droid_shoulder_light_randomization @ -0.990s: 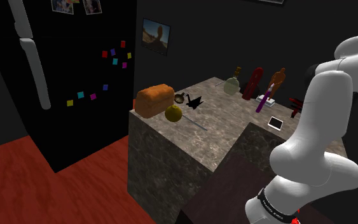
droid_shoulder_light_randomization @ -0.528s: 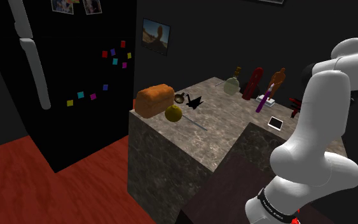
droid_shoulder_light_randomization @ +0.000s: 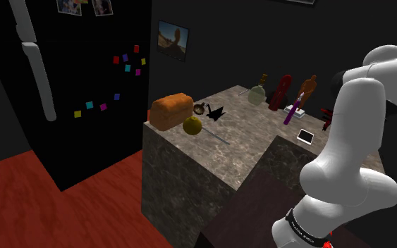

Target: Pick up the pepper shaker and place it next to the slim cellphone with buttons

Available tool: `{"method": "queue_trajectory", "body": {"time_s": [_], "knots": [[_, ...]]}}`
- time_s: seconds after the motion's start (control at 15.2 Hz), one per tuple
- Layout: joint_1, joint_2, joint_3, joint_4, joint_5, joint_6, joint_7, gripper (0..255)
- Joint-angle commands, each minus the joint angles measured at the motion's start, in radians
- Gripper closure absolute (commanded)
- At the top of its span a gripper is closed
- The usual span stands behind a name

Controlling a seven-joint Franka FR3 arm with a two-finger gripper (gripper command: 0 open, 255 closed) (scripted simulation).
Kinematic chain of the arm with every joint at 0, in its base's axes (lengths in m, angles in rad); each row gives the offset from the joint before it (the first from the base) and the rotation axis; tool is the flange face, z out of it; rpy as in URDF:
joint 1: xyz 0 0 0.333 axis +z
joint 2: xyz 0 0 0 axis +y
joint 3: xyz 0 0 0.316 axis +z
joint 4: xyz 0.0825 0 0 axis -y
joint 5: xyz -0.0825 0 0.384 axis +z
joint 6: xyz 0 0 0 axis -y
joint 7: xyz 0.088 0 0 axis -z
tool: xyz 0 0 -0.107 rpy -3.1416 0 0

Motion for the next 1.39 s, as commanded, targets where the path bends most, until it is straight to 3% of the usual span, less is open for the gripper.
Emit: {"method": "queue_trajectory", "body": {"time_s": [0.0, 0.59, 1.12, 1.19, 1.32], "knots": [[0.009, 0.003, 0.001, -0.029, 0.005, 0.026, -0.009, 255], [0.013, 0.041, 0.031, -0.115, 0.047, 0.123, -0.049, 255], [0.013, 0.041, 0.031, -0.115, 0.047, 0.123, -0.049, 255], [0.013, 0.041, 0.031, -0.115, 0.047, 0.123, -0.049, 0], [0.013, 0.041, 0.031, -0.115, 0.047, 0.123, -0.049, 0]]}}
